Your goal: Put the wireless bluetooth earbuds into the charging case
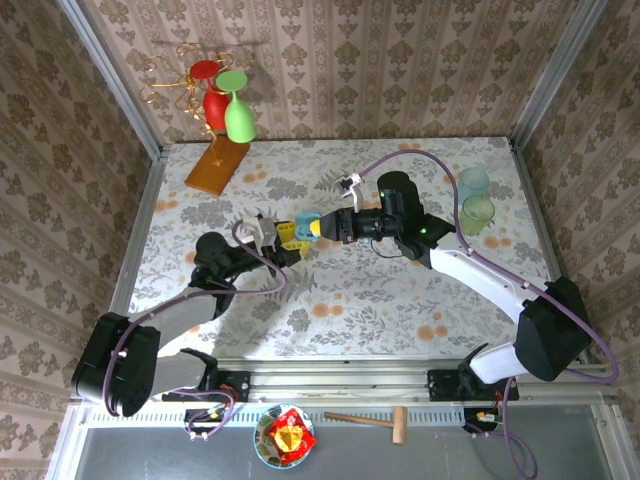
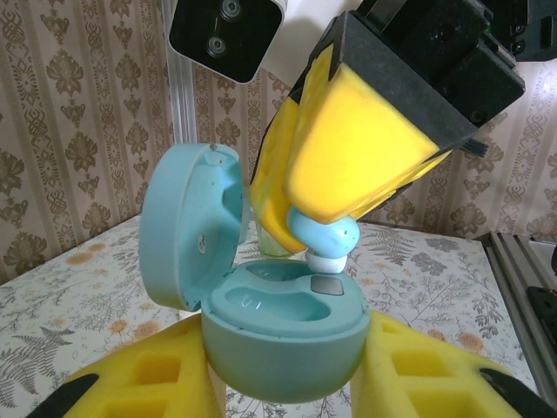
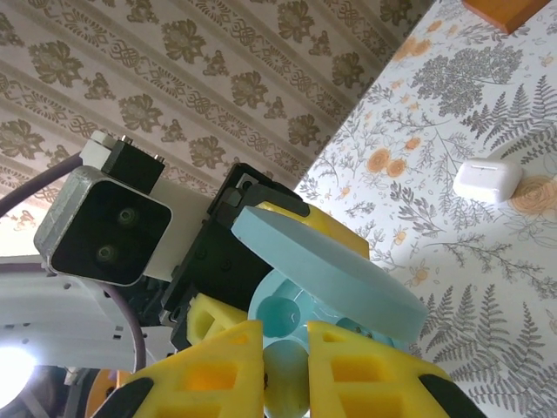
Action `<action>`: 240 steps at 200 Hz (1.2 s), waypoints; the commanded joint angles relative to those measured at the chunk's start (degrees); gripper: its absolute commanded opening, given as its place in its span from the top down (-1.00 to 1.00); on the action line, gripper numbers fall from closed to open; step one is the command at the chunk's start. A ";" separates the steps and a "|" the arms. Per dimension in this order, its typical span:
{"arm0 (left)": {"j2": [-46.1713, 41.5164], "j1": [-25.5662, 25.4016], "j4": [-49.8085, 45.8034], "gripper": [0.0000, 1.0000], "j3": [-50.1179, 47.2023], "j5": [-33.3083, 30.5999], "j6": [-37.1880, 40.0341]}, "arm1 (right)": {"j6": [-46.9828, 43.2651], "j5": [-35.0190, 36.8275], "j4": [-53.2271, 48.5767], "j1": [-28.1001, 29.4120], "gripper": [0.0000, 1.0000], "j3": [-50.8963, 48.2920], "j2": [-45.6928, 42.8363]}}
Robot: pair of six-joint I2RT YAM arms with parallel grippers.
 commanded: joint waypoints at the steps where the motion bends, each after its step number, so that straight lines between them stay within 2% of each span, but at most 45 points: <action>1: -0.49 -0.40 3.38 0.32 0.53 1.26 -0.70 | -3.39 3.48 -3.65 0.41 0.71 0.73 -0.65; 60: -0.50 -0.41 3.54 0.32 0.91 1.49 -0.79 | -3.83 6.73 -4.50 0.41 0.70 0.58 -0.85; 112: -0.07 -0.41 3.86 0.33 1.21 1.58 -0.96 | -3.00 5.45 -4.88 0.41 0.56 1.10 -0.59; 124: 0.11 -0.41 4.13 0.32 1.21 1.58 -1.09 | -2.51 5.13 -4.47 0.64 0.59 1.26 -0.51; 142: 0.30 -0.55 4.24 0.32 1.30 1.58 -1.14 | -1.37 4.63 -2.90 0.98 0.74 1.39 -0.08; 189: 0.69 -0.55 4.68 0.33 1.12 1.71 -1.36 | -2.49 6.13 -3.20 1.99 0.73 1.66 0.78; 229: 0.22 -0.43 4.69 0.32 0.77 1.55 -1.40 | -4.80 8.99 -4.64 2.08 0.65 1.10 -0.91; 240: 0.07 -0.41 4.76 0.32 0.72 1.49 -1.49 | -5.67 10.46 -5.91 2.08 0.53 1.24 -1.33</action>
